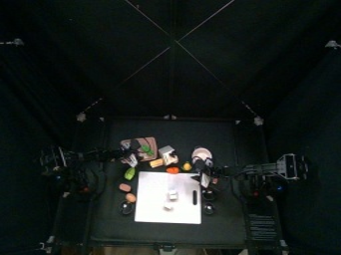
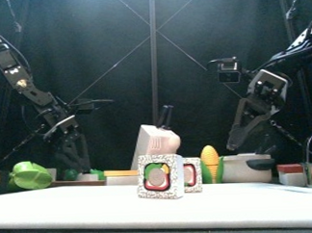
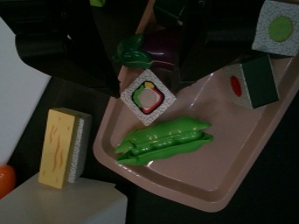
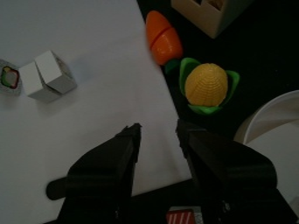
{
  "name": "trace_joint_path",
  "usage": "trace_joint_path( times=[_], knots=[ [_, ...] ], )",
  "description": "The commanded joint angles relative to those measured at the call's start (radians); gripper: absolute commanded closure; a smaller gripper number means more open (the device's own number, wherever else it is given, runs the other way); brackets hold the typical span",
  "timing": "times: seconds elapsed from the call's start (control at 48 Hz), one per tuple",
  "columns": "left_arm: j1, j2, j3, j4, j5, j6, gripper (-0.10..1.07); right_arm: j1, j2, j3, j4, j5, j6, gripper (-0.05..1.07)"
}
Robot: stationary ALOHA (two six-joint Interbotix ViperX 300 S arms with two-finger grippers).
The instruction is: Grab chunk of sushi
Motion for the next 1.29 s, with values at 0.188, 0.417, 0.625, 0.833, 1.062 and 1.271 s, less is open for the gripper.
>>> trace_joint_path(
  times=[0.188,0.417,0.625,0.833,1.062,1.271],
  knots=[
    [-0.164,-0.097,-0.046,0.005,0.054,0.000,0.11,-0.002,-0.003,-0.023,0.003,-0.005,0.002,0.25],
    [-0.364,-0.120,-0.106,-0.002,0.054,-0.002,0.11,-0.002,0.009,-0.031,0.000,-0.003,0.000,0.25],
    [-0.517,-0.043,-0.210,-0.014,0.064,0.000,0.11,0.000,0.012,-0.031,0.002,-0.003,0.000,0.25],
    [-0.583,0.121,-0.322,-0.015,0.069,-0.002,0.11,0.000,0.011,-0.032,0.003,-0.002,0.002,0.25],
    [-0.598,0.250,-0.434,-0.014,0.118,-0.003,0.11,0.003,0.011,-0.031,0.003,0.002,0.000,0.25],
    [-0.600,0.293,-0.494,-0.061,0.181,-0.005,0.10,0.003,0.011,-0.031,0.005,0.002,0.002,0.25]
  ],
)
